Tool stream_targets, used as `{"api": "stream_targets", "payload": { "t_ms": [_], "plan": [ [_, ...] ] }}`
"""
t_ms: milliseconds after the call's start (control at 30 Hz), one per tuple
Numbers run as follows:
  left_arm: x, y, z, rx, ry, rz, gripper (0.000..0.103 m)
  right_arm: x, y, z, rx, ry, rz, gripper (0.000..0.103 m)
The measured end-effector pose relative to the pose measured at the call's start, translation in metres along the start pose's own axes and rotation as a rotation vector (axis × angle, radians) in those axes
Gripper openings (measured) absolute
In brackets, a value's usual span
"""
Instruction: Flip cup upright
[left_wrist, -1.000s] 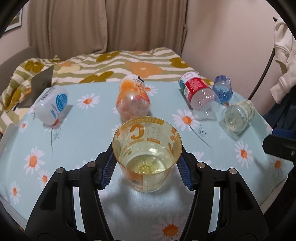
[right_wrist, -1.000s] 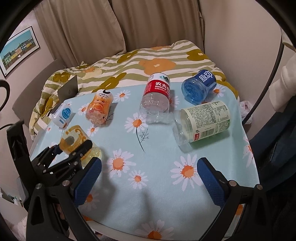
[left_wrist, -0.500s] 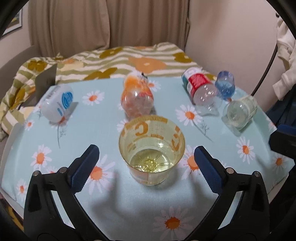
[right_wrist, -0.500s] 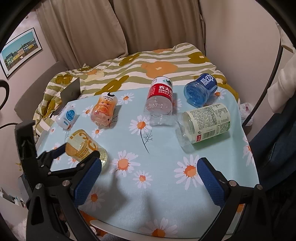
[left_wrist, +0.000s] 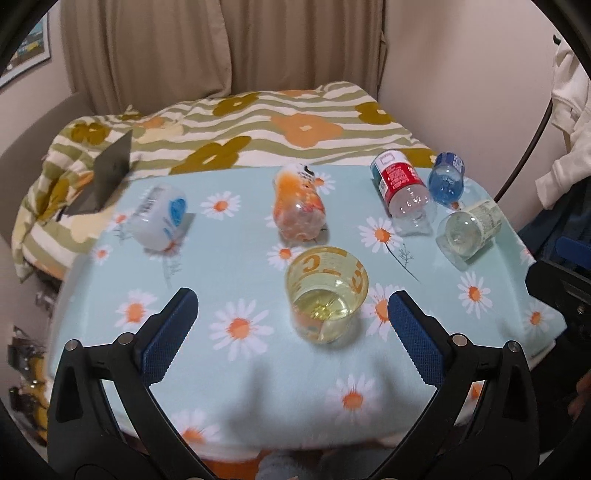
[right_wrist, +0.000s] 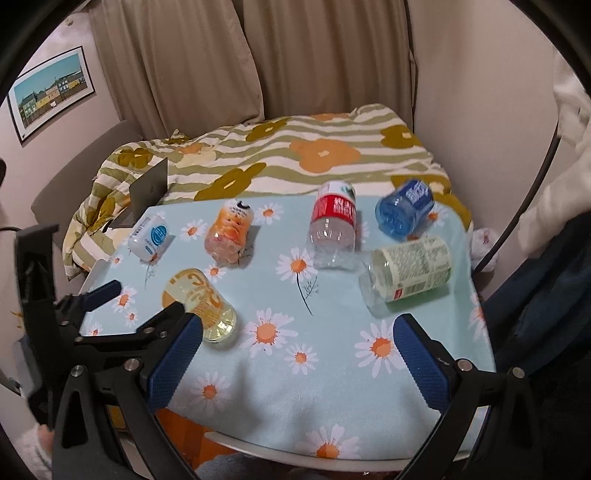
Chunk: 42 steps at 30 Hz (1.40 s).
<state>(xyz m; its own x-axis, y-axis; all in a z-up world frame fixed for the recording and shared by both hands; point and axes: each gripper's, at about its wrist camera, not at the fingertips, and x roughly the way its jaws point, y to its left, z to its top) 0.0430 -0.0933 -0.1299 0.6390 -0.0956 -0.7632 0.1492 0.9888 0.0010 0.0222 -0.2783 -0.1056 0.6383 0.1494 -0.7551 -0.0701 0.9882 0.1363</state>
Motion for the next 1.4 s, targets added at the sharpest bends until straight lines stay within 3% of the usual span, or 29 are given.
{"api": "stream_targets", "payload": {
  "t_ms": [333,633,1400],
  "plan": [
    [-0.068,0.039,0.011,-0.012,0.058,0.053,0.103,-0.054,0.025,0.016,-0.011,-0.040,-0.093,0.103],
    [-0.105,0.073,0.015,-0.049,0.036,0.067,0.103,-0.074,0.041,0.012,-0.002,-0.029,-0.167,0.103],
    [-0.115,0.081,0.013,-0.039,-0.011,0.071,0.103,-0.075,0.052,0.009,0.026,-0.052,-0.201,0.103]
  ]
}}
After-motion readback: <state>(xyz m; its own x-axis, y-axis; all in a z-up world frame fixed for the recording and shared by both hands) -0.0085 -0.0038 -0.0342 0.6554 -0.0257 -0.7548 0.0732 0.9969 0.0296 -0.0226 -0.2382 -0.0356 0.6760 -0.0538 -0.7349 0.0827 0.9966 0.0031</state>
